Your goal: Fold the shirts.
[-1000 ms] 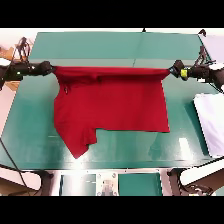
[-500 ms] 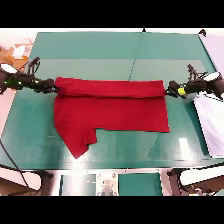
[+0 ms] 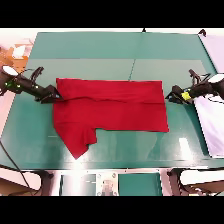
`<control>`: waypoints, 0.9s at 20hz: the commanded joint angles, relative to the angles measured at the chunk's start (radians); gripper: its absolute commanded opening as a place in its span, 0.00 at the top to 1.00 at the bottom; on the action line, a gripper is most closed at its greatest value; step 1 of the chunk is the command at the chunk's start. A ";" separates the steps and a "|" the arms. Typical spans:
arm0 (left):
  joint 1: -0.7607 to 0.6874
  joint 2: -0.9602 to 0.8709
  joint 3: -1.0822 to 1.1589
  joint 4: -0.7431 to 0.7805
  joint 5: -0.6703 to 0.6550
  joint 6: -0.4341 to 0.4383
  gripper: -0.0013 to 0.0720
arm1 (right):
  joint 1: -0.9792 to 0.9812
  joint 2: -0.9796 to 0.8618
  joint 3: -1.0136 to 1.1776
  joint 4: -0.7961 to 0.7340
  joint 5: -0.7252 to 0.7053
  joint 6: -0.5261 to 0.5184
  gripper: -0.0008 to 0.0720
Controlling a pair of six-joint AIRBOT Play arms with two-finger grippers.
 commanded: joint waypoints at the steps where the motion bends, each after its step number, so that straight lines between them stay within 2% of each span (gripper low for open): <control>1: 0.000 0.096 -0.122 0.081 -0.120 -0.078 0.24 | -0.047 0.163 -0.159 -0.050 0.039 0.045 0.64; 3: 0.001 0.245 -0.301 0.110 -0.039 -0.080 0.24 | -0.075 0.306 -0.333 -0.050 0.006 0.050 0.65; 4: 0.001 0.333 -0.402 0.141 0.002 -0.096 0.24 | -0.092 0.376 -0.420 -0.050 -0.015 0.066 0.71; 5: 0.001 0.417 -0.494 0.168 0.035 -0.128 0.24 | -0.114 0.451 -0.512 -0.050 -0.033 0.093 0.72; 8: 0.000 0.640 -0.719 0.187 0.144 -0.233 0.23 | -0.155 0.633 -0.716 -0.034 -0.076 0.128 0.71; 9: 0.000 0.697 -0.779 0.164 0.181 -0.267 0.23 | -0.154 0.680 -0.768 -0.009 -0.105 0.127 0.66; 12: -0.009 0.761 -0.912 0.060 0.243 -0.267 0.23 | -0.153 0.736 -0.880 0.116 -0.191 0.115 0.48; 15: -0.061 0.761 -1.020 -0.037 0.341 -0.267 0.23 | -0.153 0.733 -0.956 0.194 -0.261 0.108 0.48; 18: -0.167 0.761 -1.082 -0.140 0.521 -0.270 0.24 | -0.153 0.733 -1.007 0.279 -0.332 0.107 0.48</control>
